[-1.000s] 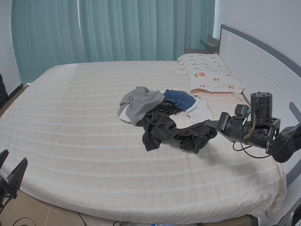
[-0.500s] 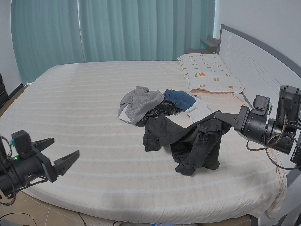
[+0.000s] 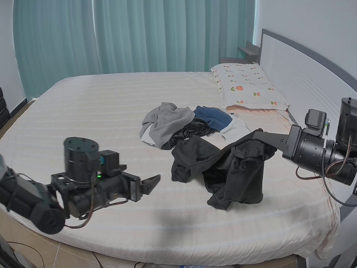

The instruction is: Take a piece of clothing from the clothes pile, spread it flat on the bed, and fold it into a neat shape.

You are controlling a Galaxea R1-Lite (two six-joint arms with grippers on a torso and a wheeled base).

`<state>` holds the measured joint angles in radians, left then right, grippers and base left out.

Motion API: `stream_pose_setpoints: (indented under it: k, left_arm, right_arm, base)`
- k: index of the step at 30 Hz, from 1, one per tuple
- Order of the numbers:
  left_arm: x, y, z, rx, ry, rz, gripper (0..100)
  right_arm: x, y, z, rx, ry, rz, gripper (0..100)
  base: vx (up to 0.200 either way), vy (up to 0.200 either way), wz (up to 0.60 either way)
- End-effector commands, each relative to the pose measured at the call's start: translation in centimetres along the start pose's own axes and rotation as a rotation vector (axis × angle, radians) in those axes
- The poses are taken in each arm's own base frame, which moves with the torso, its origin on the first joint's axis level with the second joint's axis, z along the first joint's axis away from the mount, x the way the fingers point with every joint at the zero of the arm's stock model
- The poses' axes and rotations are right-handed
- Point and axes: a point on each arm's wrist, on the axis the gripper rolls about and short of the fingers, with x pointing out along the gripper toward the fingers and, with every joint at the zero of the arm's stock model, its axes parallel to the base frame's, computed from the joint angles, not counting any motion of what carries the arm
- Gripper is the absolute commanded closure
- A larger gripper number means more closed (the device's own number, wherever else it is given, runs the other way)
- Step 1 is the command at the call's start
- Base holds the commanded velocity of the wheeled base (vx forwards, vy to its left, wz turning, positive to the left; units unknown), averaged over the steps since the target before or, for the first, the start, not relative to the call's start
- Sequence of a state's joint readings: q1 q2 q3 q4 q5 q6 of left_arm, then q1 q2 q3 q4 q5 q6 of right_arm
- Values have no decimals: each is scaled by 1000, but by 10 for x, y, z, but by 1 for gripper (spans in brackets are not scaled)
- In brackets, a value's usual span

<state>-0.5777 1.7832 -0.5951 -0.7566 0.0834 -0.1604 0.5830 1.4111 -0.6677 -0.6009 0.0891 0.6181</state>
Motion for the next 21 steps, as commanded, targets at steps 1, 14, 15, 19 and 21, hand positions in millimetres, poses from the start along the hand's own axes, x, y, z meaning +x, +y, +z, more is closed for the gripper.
stream_pose_setpoints:
  k: [1,14,15,19,21]
  left_arm:
    - [77,-18,-29,-5,97,-2,0]
    - [140,-13,-55,-77,139,42,0]
    - [144,-12,-56,-80,140,45,0]
    - [158,-10,-62,-83,142,51,0]
    - [168,-9,-67,-84,145,54,0]
  right_arm:
    - [1,4,2,-4,-8,15,100]
    - [-4,-1,-4,2,10,-2,100]
    - [-3,-1,-4,1,9,-1,100]
    - [-2,0,-3,1,4,0,100]
    - [-3,1,-1,0,-2,5,100]
  base:
    - [0,0,0]
    - [0,0,0]
    - [0,0,0]
    - [0,0,0]
    - [0,0,0]
